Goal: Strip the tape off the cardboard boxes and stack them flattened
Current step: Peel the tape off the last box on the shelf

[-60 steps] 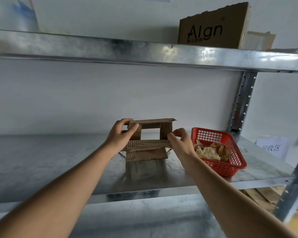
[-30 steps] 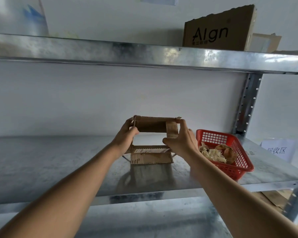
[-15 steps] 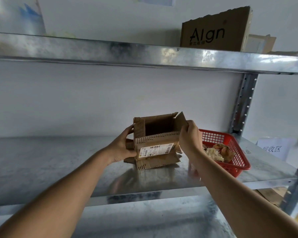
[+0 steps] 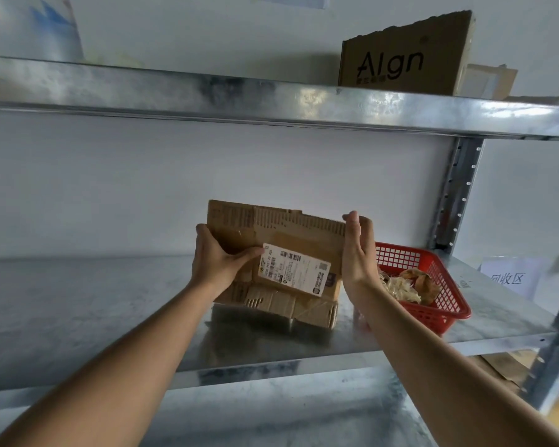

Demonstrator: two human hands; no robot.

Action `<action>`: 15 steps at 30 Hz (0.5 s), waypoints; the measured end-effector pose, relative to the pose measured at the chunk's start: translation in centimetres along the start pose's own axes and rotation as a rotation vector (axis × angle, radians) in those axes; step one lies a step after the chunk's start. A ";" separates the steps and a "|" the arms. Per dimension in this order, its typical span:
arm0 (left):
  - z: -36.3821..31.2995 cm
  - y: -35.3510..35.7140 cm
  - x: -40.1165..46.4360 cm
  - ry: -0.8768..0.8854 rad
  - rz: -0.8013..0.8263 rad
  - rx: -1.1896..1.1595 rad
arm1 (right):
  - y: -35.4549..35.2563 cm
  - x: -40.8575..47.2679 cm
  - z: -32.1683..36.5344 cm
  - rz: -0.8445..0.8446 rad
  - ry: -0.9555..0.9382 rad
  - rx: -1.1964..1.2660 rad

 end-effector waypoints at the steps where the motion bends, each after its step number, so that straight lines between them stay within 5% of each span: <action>1: 0.0 -0.1 0.1 -0.004 -0.032 0.006 | 0.1 -0.2 -0.1 0.041 0.008 0.061; 6: 0.1 -0.4 -0.1 0.008 -0.113 0.174 | 1.1 -2.0 -2.0 0.291 -0.157 -0.163; 11: -0.1 -1.0 -1.1 0.033 -0.135 0.460 | 2.0 -2.8 -3.4 0.227 -0.210 -0.597; 15: 0.2 -1.5 -1.4 0.072 -0.088 0.502 | 1.6 -3.3 -3.7 0.166 -0.136 -0.667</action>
Point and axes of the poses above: each hand's wrist, its own x-axis towards the middle knuckle, its own y-axis out of the palm, z = x × y, the point moved 1 cm from there along x, towards the middle knuckle, and after that the axes turned 4 degrees about -y, right-handed, at the moved point
